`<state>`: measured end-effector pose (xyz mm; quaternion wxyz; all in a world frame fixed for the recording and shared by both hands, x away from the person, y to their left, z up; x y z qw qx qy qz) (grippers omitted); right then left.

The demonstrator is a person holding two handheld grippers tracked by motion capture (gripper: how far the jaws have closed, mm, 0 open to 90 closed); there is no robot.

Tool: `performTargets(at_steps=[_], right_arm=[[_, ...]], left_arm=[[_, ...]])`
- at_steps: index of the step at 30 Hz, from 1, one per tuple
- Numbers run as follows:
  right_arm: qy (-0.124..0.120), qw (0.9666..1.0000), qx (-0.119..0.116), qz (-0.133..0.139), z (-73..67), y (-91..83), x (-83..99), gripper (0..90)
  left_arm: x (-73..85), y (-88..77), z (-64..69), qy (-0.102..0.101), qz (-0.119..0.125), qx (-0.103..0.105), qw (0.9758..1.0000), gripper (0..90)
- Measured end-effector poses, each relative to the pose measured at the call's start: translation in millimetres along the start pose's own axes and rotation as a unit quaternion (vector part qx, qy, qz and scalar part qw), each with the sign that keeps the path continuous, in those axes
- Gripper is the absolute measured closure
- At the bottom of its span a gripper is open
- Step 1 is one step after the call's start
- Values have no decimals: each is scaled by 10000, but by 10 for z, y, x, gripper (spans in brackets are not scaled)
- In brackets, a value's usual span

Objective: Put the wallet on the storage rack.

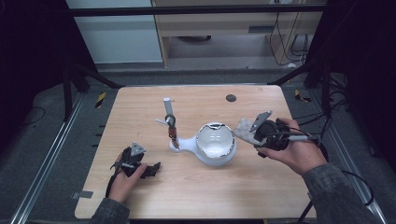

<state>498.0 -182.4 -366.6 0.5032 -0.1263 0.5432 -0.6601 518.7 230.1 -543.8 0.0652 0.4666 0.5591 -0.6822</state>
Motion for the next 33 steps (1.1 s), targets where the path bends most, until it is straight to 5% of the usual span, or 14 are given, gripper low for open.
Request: performTargets(at_steps=[21, 33], right_arm=[[-400, 9991, -94, 103, -157, -101, -232, 317], [-710, 9973, -184, 48, -358, -68, -389, 317]], left_arm=[[-29, 33, -28, 3, 15, 43, 10000, 0], [-29, 33, -28, 3, 14, 42, 10000, 0]])
Point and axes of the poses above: each handheld gripper's, and its own axes: y roughly forward along the jaws, x roughly out of its underside, z roughly to its right, the point moved 5 cm from there along y, roughly forward along the jaws, and after that the axes turned 3 degrees about y, right-handed, at the moved point
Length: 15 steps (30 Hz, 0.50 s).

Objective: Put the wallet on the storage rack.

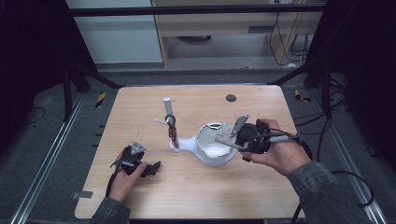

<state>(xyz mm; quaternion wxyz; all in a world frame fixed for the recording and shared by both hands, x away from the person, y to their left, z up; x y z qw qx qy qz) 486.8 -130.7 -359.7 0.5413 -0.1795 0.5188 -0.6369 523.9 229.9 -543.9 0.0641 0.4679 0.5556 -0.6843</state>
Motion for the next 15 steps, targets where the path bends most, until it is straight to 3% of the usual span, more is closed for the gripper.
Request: performTargets(at_steps=[15], right_arm=[[-273, 9996, -99, -72, -148, 54, -140, 317]], left_arm=[[0, 0, 0, 3, -4, -2, 10000, 0]])
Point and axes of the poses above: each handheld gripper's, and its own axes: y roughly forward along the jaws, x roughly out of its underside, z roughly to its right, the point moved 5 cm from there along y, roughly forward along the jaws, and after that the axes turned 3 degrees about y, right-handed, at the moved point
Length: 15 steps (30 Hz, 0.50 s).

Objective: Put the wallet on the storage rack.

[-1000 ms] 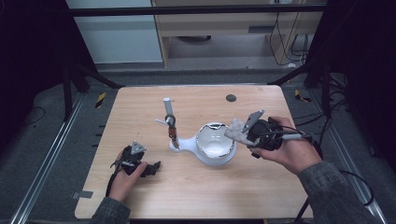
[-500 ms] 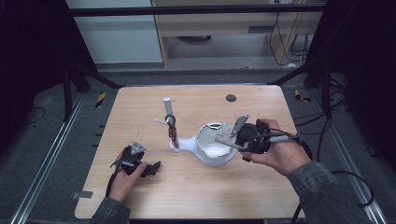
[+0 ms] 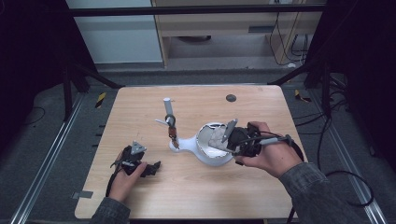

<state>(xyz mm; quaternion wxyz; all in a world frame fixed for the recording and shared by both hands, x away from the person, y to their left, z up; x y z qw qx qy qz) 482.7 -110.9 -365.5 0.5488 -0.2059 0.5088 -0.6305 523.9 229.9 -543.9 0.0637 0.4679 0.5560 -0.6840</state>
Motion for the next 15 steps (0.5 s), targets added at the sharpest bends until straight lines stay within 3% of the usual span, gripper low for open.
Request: performTargets(at_steps=[15], right_arm=[[-227, 9993, -87, -278, -88, 237, -146, 316]], left_arm=[[0, 0, 1, -1, 2, 0, 10000, 0]])
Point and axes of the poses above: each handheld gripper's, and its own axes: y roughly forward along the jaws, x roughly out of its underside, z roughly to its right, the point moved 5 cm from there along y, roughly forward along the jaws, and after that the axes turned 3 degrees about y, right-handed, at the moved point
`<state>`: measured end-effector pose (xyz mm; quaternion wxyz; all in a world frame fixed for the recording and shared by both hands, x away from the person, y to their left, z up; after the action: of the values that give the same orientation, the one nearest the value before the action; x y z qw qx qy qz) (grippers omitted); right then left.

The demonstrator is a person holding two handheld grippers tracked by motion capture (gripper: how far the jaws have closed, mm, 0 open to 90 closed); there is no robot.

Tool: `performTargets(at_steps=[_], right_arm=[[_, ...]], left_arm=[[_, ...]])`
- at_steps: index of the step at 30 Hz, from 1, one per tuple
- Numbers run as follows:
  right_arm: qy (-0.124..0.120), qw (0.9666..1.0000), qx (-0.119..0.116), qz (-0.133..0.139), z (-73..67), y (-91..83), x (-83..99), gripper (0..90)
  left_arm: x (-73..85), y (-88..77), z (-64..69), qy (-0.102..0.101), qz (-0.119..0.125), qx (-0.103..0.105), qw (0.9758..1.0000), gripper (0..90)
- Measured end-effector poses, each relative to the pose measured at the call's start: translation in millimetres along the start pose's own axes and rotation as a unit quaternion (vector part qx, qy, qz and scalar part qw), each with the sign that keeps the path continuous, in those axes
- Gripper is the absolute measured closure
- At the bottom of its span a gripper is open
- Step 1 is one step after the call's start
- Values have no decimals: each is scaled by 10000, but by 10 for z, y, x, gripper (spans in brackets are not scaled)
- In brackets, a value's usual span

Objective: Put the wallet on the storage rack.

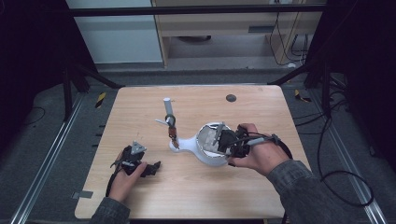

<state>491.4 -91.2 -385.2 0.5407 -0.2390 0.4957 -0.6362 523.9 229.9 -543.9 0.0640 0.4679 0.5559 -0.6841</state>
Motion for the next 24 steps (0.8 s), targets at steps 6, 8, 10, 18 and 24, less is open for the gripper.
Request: performTargets(at_steps=[6, 8, 10, 18, 24], right_arm=[[-7, 9999, -70, -104, 9, 91, -10, 316], [-6, 9999, -67, -124, 10, 95, -14, 316], [-14, 9999, -79, -131, 14, 108, -27, 316], [-6, 9997, -135, -214, 34, 187, -64, 316], [-26, 9995, -191, -269, 43, 246, -100, 316]], left_arm=[[0, 0, 1, -1, -1, 0, 10000, 0], [0, 0, 1, 0, -1, 0, 10000, 0], [0, 0, 1, 1, -3, 4, 10000, 0], [0, -1, 0, 2, -2, 0, 10000, 0], [1, -1, 1, 1, -1, -4, 10000, 0]])
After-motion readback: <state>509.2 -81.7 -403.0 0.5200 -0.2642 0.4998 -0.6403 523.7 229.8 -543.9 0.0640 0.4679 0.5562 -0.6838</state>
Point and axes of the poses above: each handheld gripper's, and its own axes: y roughly forward along the jaws, x roughly out of its underside, z roughly to its right, the point moved 5 cm from there along y, roughly forward along the jaws, and after that the axes turned 3 degrees about y, right-handed, at the moved point
